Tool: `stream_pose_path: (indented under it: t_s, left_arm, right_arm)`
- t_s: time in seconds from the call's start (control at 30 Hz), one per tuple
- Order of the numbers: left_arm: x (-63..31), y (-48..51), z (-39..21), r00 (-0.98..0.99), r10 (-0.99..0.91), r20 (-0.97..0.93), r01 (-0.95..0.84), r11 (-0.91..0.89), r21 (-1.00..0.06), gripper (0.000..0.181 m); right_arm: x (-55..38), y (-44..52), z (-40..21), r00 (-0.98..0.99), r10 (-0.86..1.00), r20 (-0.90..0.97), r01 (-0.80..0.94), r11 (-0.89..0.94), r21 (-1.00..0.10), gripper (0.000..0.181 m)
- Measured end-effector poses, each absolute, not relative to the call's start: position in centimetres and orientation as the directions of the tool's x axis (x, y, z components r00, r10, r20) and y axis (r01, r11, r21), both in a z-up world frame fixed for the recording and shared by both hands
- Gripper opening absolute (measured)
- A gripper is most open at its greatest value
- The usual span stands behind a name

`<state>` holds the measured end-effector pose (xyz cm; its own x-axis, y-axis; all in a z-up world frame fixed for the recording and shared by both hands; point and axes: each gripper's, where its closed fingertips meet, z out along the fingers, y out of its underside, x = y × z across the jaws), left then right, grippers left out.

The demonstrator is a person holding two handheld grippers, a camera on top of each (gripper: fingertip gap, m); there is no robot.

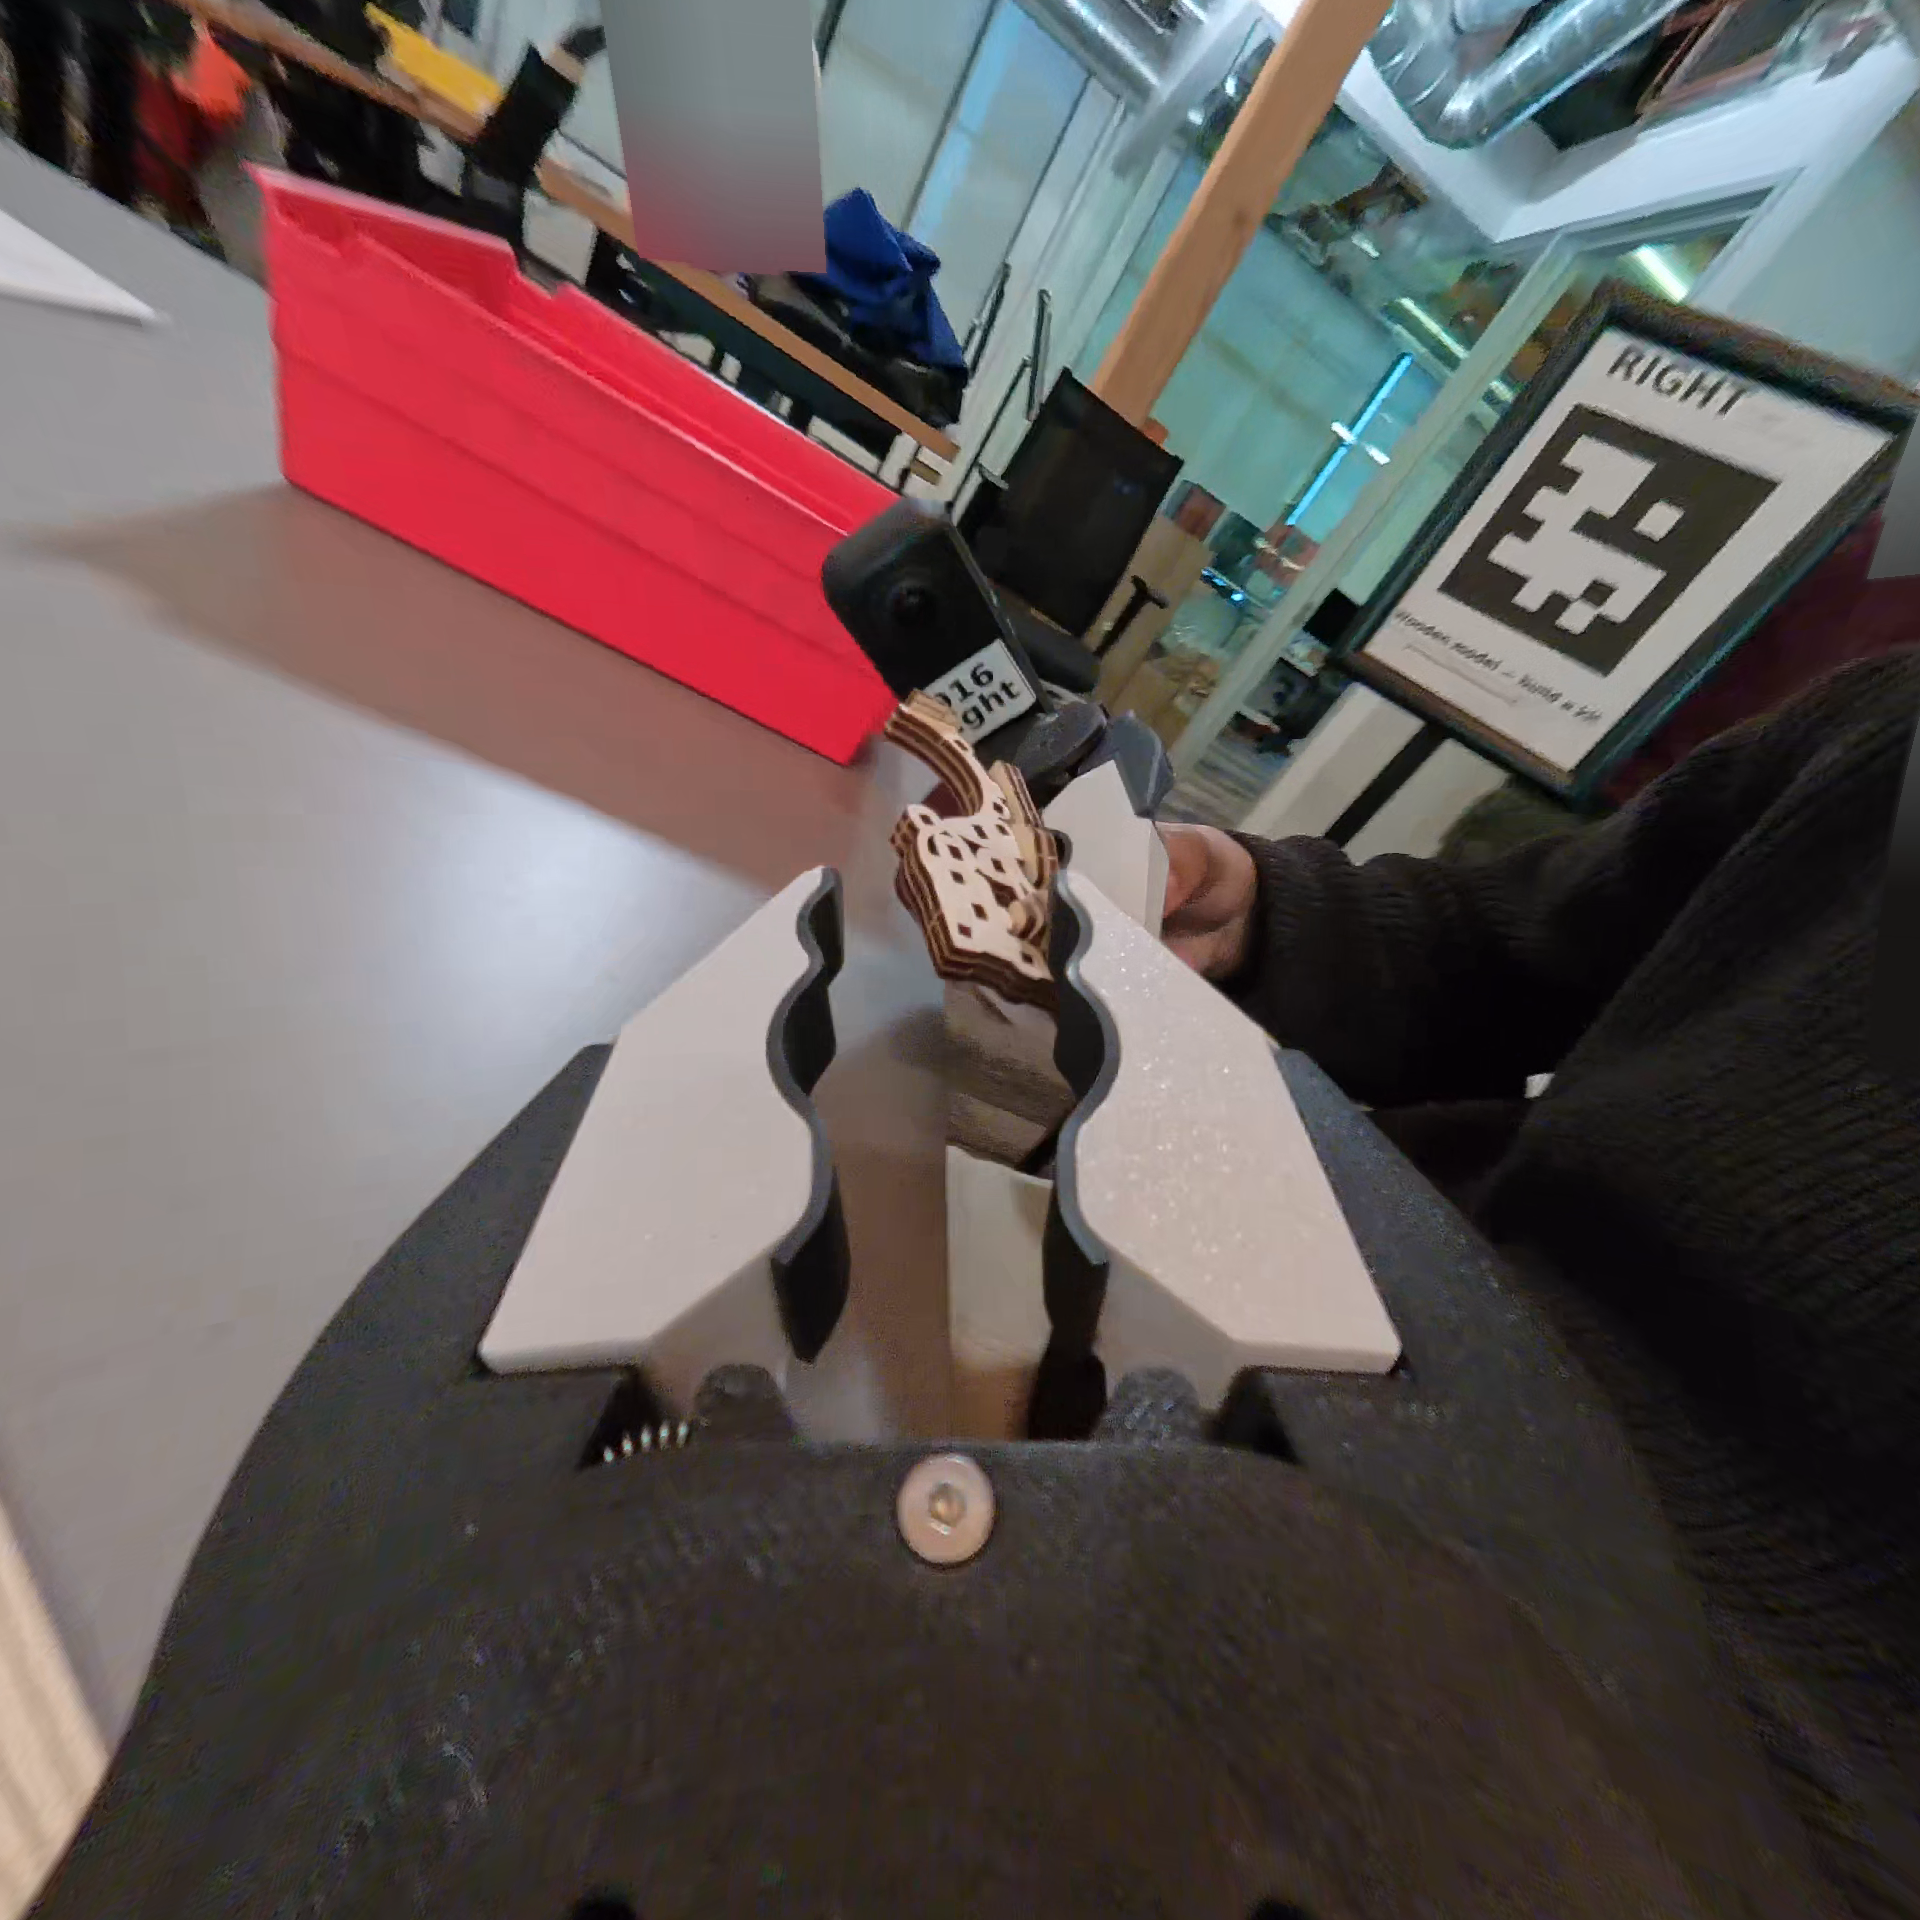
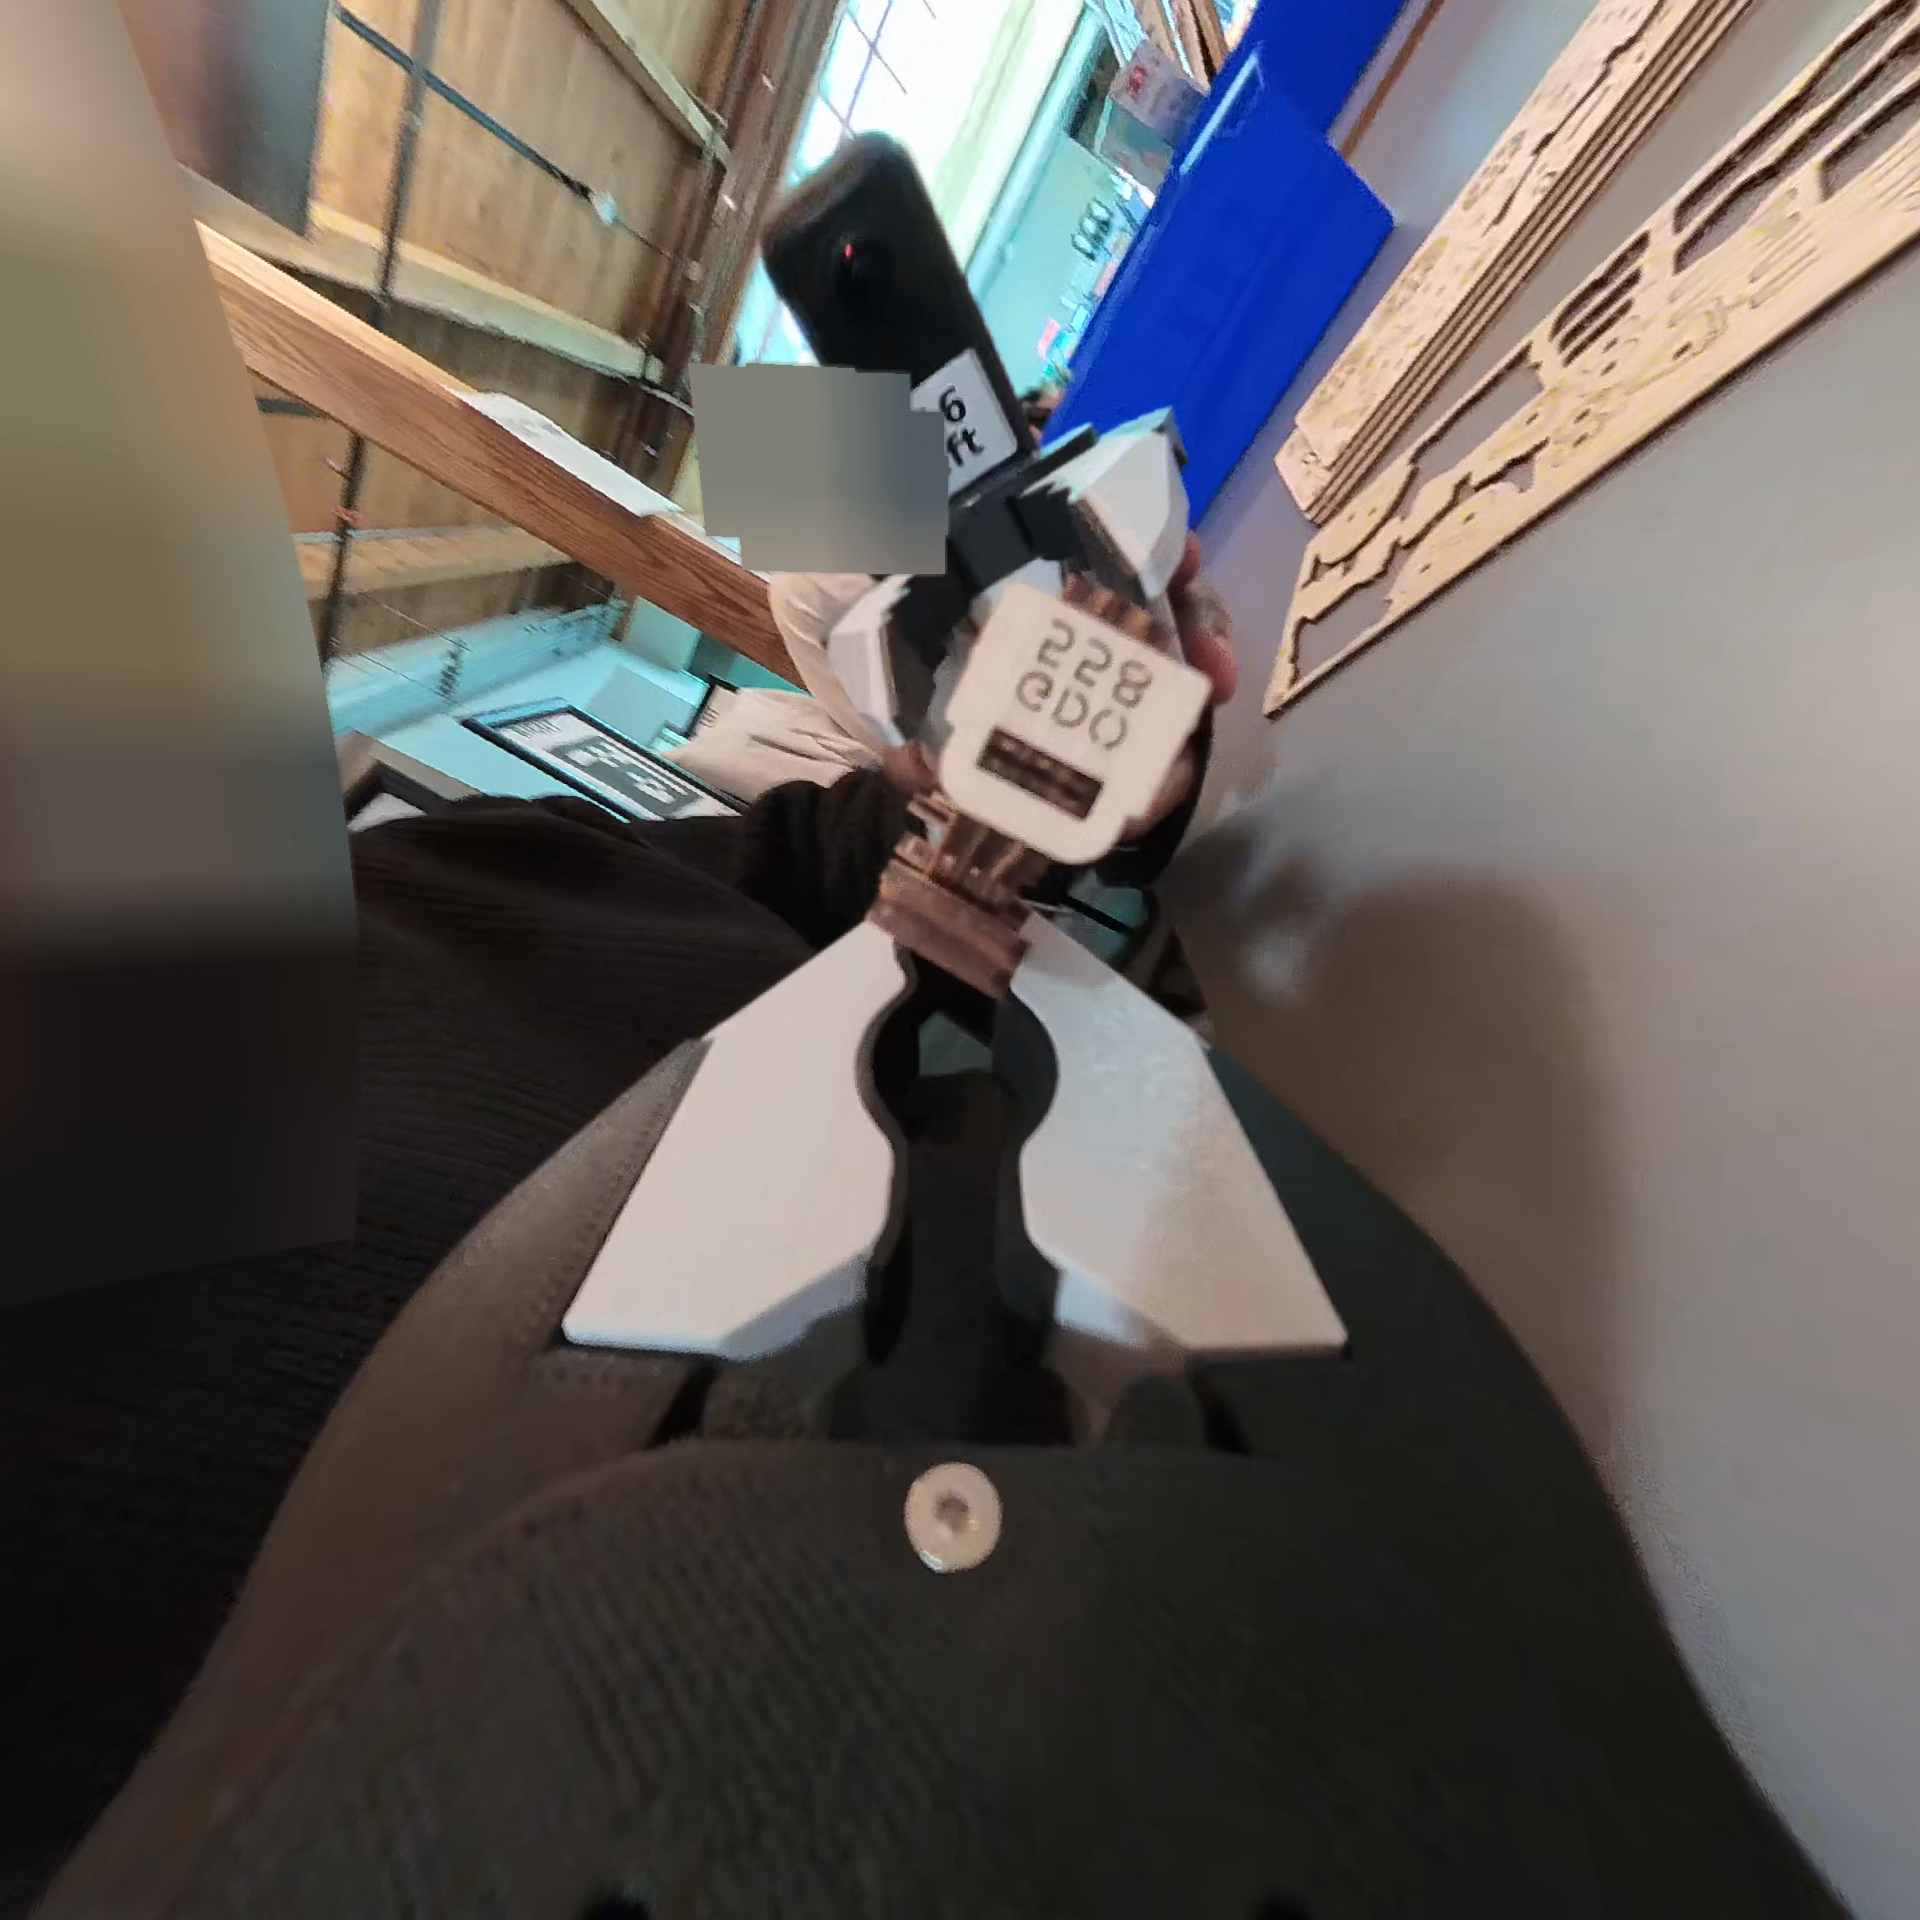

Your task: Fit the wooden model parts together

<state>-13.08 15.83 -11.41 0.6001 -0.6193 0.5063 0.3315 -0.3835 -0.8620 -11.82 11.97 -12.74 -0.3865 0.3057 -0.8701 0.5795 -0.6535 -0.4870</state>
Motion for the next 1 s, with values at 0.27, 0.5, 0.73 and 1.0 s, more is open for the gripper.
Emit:
stream_pose_path:
  t_s: [0.27,0.5,0.73,1.0]
  left_arm:
    - [-12.5,15.6,-11.9,0.363,-0.578,0.731,0.482,-0.555,-0.678,0.010]
    - [-15.0,16.5,-11.1,0.379,-0.531,0.758,0.599,-0.483,-0.638,0.007]
    - [-15.5,16.5,-10.3,0.391,-0.538,0.747,0.638,-0.426,-0.641,0.007]
    - [-15.1,16.4,-10.3,0.337,-0.547,0.766,0.655,-0.448,-0.608,0.008]
  right_arm:
    - [-11.8,11.9,-13.8,-0.387,0.488,-0.782,0.570,-0.540,-0.619,0.002]
    - [-12.6,14.3,-12.3,-0.375,0.520,-0.767,0.426,-0.638,-0.641,0.021]
    - [-12.8,17.5,-10.7,-0.341,0.511,-0.789,0.240,-0.764,-0.599,0.021]
    - [-12.6,18.5,-10.3,-0.326,0.547,-0.771,0.178,-0.766,-0.618,0.014]
